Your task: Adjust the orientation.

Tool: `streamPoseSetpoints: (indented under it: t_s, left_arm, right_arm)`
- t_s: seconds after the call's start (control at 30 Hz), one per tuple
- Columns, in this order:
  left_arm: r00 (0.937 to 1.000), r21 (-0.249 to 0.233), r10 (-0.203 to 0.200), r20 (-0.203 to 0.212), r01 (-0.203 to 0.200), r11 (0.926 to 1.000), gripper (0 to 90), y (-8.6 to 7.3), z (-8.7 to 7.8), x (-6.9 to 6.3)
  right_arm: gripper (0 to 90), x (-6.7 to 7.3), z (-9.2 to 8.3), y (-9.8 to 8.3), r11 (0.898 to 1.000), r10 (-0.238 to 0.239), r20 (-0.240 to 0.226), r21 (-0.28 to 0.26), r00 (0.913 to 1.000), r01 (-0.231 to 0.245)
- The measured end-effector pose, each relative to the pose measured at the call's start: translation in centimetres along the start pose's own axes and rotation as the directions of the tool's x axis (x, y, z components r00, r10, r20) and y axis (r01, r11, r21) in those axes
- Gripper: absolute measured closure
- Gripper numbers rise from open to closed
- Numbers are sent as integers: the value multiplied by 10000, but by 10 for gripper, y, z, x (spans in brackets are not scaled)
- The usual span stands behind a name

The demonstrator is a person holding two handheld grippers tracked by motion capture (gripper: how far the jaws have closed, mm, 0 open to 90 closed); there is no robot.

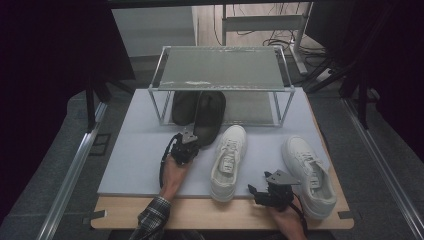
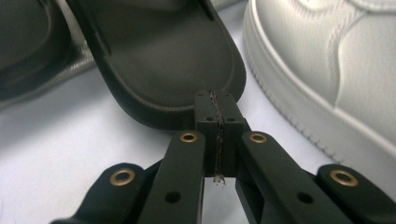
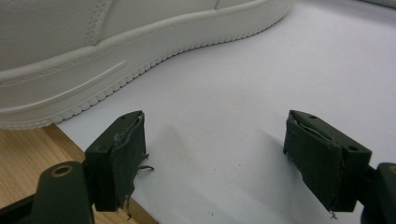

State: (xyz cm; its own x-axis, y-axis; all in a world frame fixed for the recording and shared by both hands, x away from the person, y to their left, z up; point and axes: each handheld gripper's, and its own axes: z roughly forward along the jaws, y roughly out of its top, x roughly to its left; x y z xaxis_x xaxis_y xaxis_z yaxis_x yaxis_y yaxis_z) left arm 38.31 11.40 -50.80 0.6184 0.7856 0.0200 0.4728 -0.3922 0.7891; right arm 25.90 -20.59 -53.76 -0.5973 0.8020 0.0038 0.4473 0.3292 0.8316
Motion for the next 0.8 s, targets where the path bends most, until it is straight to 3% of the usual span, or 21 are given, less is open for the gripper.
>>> streamPoseSetpoints:
  t_s: [0.27, 0.53, 0.8]
  left_arm:
    - [9999, -37, 61, -112, -62, 10000, 896, 14, 7, 0]
    - [9993, -113, -328, -200, 326, 9994, 896, 20, 20, 8]
    - [9980, 26, -447, -440, 449, 9990, 896, 29, 31, 15]
  right_arm:
    - [214, 0, 0, 0, 10000, 2, -1, 2, 10000, -2]
    - [213, 0, 0, 0, 10000, 4, -6, 1, 10000, -4]
    - [213, 0, 0, 0, 10000, 1, -6, -6, 10000, -1]
